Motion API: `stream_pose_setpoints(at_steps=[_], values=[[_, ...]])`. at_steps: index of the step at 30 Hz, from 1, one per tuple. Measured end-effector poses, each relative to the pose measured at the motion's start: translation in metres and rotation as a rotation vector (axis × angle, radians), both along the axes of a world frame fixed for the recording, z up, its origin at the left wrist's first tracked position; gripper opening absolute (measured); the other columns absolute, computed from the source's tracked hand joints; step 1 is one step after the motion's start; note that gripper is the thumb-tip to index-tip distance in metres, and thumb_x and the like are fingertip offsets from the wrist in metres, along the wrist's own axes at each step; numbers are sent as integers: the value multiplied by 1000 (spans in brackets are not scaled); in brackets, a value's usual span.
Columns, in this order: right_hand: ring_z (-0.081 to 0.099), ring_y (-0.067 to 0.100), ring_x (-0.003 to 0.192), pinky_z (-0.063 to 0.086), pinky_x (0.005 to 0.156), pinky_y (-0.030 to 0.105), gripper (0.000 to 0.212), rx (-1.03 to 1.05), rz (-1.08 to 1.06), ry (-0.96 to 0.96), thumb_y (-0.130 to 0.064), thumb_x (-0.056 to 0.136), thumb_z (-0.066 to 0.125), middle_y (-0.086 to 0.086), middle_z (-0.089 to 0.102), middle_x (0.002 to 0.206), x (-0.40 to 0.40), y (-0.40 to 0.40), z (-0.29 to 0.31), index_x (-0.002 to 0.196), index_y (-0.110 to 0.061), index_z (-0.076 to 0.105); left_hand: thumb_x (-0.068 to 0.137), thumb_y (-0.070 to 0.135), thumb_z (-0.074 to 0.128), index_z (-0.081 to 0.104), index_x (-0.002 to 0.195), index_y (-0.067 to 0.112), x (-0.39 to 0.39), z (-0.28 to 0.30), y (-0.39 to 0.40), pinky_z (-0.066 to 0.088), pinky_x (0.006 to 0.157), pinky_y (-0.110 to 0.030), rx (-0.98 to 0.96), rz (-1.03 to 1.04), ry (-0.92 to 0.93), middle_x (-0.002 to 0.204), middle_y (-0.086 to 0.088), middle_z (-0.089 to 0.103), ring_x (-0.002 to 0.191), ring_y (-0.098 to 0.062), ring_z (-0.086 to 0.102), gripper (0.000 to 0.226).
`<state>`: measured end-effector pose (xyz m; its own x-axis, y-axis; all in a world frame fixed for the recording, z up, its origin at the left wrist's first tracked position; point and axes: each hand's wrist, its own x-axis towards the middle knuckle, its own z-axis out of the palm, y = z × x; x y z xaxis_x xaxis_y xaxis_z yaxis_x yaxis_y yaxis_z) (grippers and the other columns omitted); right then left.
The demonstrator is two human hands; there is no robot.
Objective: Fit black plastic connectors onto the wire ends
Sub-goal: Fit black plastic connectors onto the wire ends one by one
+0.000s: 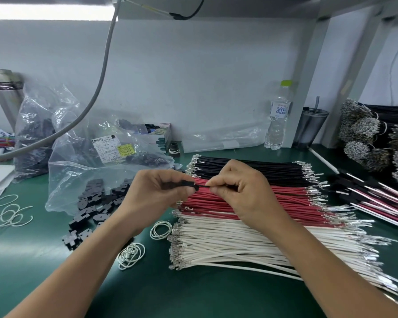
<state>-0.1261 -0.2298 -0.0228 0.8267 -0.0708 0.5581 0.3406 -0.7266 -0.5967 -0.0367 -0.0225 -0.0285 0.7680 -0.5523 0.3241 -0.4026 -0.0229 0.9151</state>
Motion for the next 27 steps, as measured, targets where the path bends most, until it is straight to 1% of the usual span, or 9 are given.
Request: stream_pose_setpoints(at_steps=[2, 5, 9, 16, 20, 23, 25, 26, 27], values=[[60, 8, 81, 49, 74, 27, 10, -8, -16, -7, -20, 85, 79, -14, 59, 83, 1, 2, -2, 93, -26, 80, 74, 29, 83, 83, 94, 30, 0, -1, -1, 57, 61, -20, -10, 30, -7, 82, -7, 79, 69, -15, 72, 20], [59, 6, 80, 51, 73, 36, 1, -66, -96, -43, -29, 86, 77, -15, 59, 83, 2, 4, 0, 87, -29, 77, 71, 35, 83, 82, 93, 32, 1, -2, -4, 58, 62, -22, -2, 72, -19, 82, -6, 79, 69, -16, 71, 22], [56, 7, 79, 50, 73, 38, 7, -155, -94, -99, -24, 90, 73, -11, 56, 83, 2, 14, 1, 85, -18, 74, 72, 33, 84, 83, 94, 31, 2, -2, -2, 59, 63, -23, -27, 51, -15, 81, -8, 79, 70, -19, 72, 22], [56, 10, 79, 50, 72, 38, 9, -199, -80, -130, -23, 92, 72, -9, 57, 84, 0, 15, 1, 87, -15, 73, 75, 29, 83, 82, 93, 31, -1, -2, -5, 56, 63, -20, -18, 51, -61, 80, -5, 79, 69, -18, 72, 18], [53, 5, 79, 50, 70, 34, 9, -218, -111, -139, -26, 92, 71, -13, 55, 84, 2, 13, -4, 88, -18, 72, 78, 26, 83, 82, 93, 26, -1, -4, -7, 53, 61, -18, -7, 46, -70, 76, -5, 77, 65, -13, 69, 15], [52, 8, 89, 46, 73, 23, 8, -377, -287, -314, -27, 90, 72, -10, 59, 91, 5, 9, 0, 92, -20, 74, 83, 19, 82, 82, 92, 25, 1, -5, -8, 53, 56, -18, -33, 125, -19, 74, -5, 77, 61, -12, 68, 11], [51, 13, 92, 45, 75, 22, 7, -459, -325, -409, -23, 88, 74, -6, 59, 95, 8, 5, 0, 93, -18, 75, 83, 15, 82, 82, 91, 23, 5, -4, -5, 55, 54, -19, -116, 232, 64, 76, -4, 78, 60, -12, 70, 11], [50, 12, 90, 47, 73, 24, 7, -491, -303, -367, -25, 88, 75, -6, 58, 94, 9, 4, -2, 93, -19, 75, 83, 14, 83, 82, 90, 22, 7, -3, -3, 56, 54, -19, -156, 278, 107, 78, -5, 79, 61, -13, 70, 10], [50, 10, 88, 48, 71, 25, 10, -518, -279, -257, -31, 89, 73, -9, 59, 91, 10, 4, -6, 94, -23, 75, 83, 14, 83, 82, 89, 21, 8, -2, -1, 57, 54, -20, -186, 308, 145, 80, -6, 79, 61, -14, 70, 9]])
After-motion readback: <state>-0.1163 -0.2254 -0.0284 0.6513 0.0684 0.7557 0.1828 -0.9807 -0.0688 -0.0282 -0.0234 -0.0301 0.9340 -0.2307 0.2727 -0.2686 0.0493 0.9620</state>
